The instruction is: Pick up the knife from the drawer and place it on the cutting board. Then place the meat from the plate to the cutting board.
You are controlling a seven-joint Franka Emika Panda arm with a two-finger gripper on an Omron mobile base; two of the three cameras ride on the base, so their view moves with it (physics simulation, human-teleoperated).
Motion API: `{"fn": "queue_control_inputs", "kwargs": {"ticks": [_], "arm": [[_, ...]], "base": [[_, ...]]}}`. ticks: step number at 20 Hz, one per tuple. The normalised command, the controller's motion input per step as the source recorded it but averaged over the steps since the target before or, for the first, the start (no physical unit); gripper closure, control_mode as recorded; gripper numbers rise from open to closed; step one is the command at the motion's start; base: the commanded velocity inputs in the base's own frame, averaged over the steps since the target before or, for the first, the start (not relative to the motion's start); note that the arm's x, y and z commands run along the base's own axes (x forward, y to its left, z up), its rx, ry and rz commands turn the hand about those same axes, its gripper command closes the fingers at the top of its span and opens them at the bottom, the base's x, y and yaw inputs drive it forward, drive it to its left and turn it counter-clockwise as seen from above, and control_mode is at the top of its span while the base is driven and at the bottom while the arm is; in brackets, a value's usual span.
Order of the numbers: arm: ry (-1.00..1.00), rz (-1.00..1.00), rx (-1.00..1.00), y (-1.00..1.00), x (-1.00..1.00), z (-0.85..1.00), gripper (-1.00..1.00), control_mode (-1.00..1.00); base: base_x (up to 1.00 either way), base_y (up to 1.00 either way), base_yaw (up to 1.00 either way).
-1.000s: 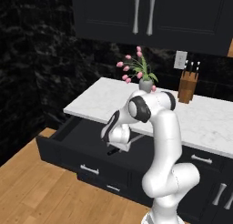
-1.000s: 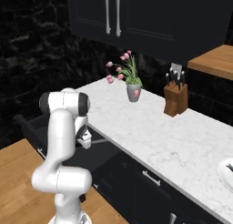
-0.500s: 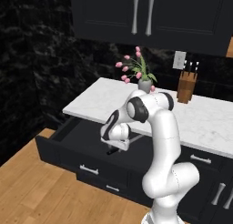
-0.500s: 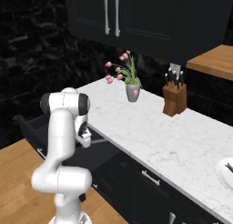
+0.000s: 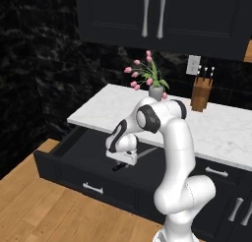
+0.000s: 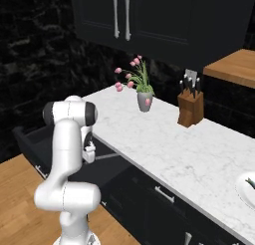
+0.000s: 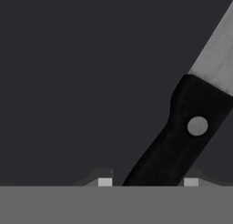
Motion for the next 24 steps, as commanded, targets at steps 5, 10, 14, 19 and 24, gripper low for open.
{"fn": "queue_control_inputs", "kwargs": {"ticks": [5,10,14,19,24], "arm": [[-0.06,0.0,0.04,0.29,-0.72,0.09,1.0,-1.0],[0.0,0.0,0.23,0.19,-0.52,0.71,1.0,-1.0],[0.06,0.0,0.14,0.26,-0.01,0.97,1.0,-1.0],[0.13,0.0,0.02,0.42,-0.01,0.89,1.0,-1.0],[0.22,-0.01,0.01,0.68,-0.06,0.98,1.0,-1.0]], "base": [[0.0,0.0,0.0],[0.0,0.0,0.0],[0.0,0.0,0.0],[0.0,0.0,0.0],[0.0,0.0,0.0]]}}
